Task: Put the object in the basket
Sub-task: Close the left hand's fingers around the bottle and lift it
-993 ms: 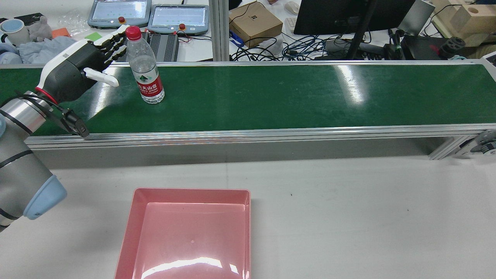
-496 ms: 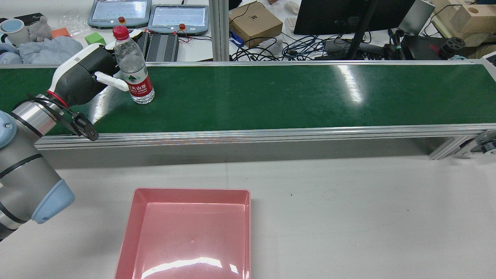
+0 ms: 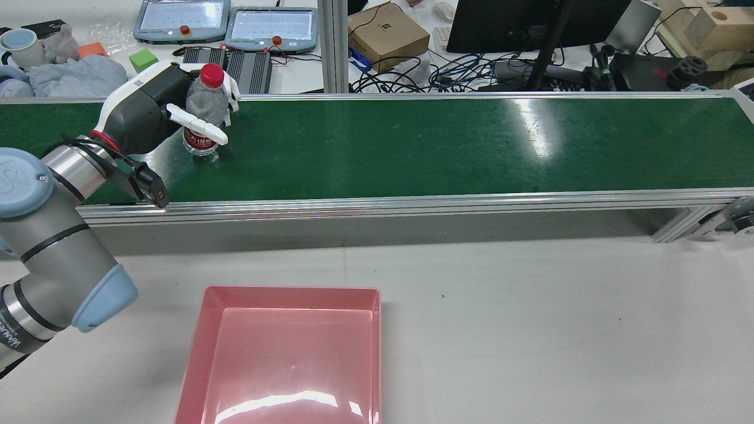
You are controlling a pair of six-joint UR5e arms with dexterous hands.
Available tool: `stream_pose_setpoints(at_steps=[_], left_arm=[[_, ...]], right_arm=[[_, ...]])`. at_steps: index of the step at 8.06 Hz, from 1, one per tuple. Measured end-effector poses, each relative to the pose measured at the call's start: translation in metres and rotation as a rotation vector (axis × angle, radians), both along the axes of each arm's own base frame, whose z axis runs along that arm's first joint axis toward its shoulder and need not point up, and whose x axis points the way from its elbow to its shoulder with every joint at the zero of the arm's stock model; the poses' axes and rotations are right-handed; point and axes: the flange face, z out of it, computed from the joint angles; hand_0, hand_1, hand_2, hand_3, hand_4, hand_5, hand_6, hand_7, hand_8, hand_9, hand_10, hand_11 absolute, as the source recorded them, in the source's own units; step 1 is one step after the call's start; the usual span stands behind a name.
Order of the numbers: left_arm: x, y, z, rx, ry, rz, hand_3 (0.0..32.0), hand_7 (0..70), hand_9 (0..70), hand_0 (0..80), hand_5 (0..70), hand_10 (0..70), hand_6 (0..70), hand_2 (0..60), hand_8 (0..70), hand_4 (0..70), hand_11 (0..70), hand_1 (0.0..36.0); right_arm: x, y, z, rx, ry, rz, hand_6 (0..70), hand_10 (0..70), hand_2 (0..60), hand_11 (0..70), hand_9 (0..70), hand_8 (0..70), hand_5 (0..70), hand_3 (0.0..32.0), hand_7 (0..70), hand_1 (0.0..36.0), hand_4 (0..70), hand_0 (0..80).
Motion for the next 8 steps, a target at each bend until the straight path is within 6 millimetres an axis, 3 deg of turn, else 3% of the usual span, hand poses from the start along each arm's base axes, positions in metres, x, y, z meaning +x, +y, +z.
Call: stream_pose_setpoints(at_steps=[2,4,8], left_arm=[[-0.005,0.002,-0.006,-0.030,-0.023,-0.003,0.0,57.4,68.1,62.3,61.9,54.5,60.1,22.7,57.2,51.7,70.0,18.2],[-0.021,0.018,-0.032,-0.032,-0.024,-0.005,0.0,57.1,67.7,61.4,60.9,53.1,56.9,27.6,55.9,48.0,70.0,19.6],[-0.062,0.074,-0.087,0.006,0.002,0.011,0.0,52.8,63.3,62.2,57.0,49.4,53.0,23.9,52.6,47.2,70.0,19.9]], right_arm=[[0.000,0.000,0.000,0.000,0.000,0.001,0.0,0.0,0.0,0.0,0.0,0.0,0.0,0.0,0.0,0.0,0.0,0.0],[0.000,0.000,0.000,0.000,0.000,0.000,0.0,0.0,0.0,0.0,0.0,0.0,0.0,0.0,0.0,0.0,0.0,0.0],[0.000,0.000,0.000,0.000,0.000,0.000,0.0,0.0,0.0,0.0,0.0,0.0,0.0,0.0,0.0,0.0,0.0,0.0]])
